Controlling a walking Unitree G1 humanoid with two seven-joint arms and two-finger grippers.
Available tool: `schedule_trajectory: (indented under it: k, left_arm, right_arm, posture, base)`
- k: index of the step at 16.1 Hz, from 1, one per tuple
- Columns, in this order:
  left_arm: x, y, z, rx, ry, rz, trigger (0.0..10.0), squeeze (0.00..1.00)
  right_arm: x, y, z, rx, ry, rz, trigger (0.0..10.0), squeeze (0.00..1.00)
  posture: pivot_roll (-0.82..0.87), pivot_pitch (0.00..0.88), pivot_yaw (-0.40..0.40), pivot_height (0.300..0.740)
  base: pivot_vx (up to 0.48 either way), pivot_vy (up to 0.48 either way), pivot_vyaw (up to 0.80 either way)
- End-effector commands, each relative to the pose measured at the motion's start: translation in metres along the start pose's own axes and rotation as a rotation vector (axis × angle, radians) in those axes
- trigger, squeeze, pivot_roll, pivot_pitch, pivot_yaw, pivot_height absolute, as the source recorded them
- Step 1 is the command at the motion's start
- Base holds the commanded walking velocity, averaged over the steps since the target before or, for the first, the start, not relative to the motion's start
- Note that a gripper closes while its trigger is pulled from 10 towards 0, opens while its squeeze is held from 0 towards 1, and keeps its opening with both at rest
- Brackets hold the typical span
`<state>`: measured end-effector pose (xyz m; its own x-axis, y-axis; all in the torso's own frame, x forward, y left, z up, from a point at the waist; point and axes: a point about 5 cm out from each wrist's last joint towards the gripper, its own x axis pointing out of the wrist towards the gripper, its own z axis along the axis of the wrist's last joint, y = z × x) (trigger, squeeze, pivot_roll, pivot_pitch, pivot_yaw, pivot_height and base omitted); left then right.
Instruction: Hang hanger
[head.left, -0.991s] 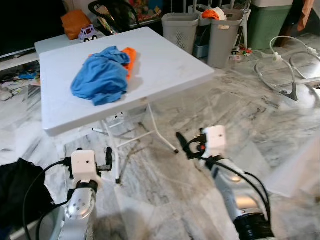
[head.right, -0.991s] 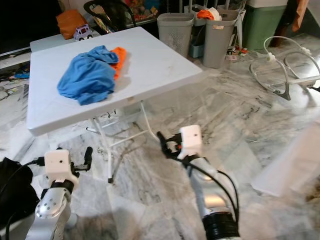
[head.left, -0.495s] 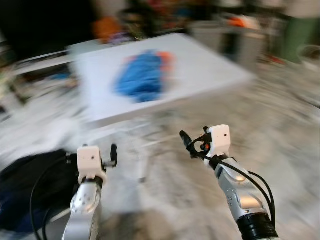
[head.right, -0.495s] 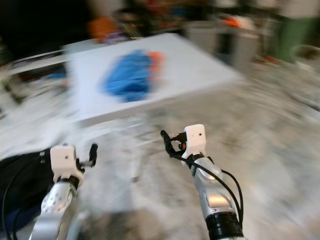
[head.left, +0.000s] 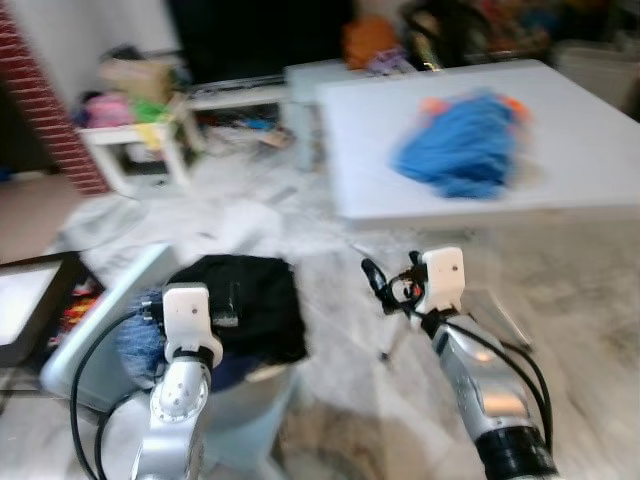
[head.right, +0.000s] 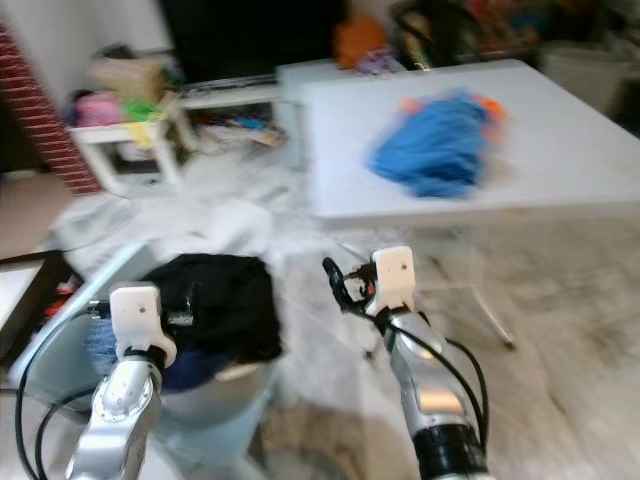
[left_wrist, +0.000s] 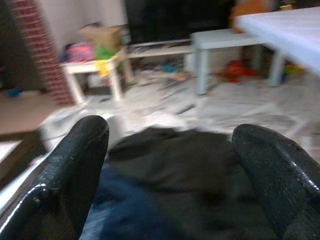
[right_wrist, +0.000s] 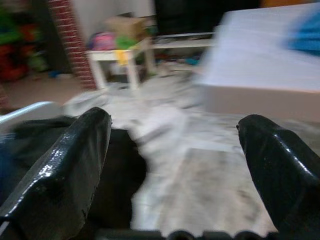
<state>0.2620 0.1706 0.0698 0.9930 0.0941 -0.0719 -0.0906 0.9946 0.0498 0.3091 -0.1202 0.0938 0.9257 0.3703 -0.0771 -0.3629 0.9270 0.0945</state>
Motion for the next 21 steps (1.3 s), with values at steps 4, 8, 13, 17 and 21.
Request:
schedule_trajectory:
  k: [4, 8, 13, 17, 21]
  left_arm:
    - [0.001, 0.001, 0.001, -0.049, 0.006, -0.020, 10.0, 0.00]
    - [0.001, -0.001, 0.000, -0.078, 0.011, -0.038, 10.0, 0.00]
    - [0.013, -0.028, -0.024, -0.279, 0.214, -0.187, 10.0, 0.00]
    - [0.022, -0.043, -0.027, -0.321, 0.256, -0.224, 10.0, 0.00]
    - [0.032, -0.046, -0.039, -0.279, 0.315, -0.210, 10.0, 0.00]
  right_arm:
    - [0.005, 0.005, 0.012, -0.027, -0.029, 0.044, 10.0, 0.00]
    - [0.005, 0.008, 0.012, -0.036, -0.027, 0.056, 10.0, 0.00]
    - [-0.010, 0.011, 0.015, -0.100, 0.011, 0.112, 10.0, 0.00]
    - [-0.043, 0.014, 0.018, -0.137, 0.081, 0.214, 10.0, 0.00]
    - [-0.086, 0.023, 0.005, -0.172, 0.251, 0.346, 10.0, 0.00]
  posture:
    - [-0.04, 0.000, 0.057, 0.740]
    - [-0.04, 0.000, 0.054, 0.740]
    - [-0.10, 0.000, 0.037, 0.740]
    - [-0.20, 0.024, 0.035, 0.740]
    - [-0.27, 0.085, 0.001, 0.740]
  base:
    - [0.000, 0.000, 0.00]
    - [0.000, 0.000, 0.00]
    - [0.000, 0.000, 0.00]
    - [0.000, 0.000, 0.00]
    - [0.000, 0.000, 0.00]
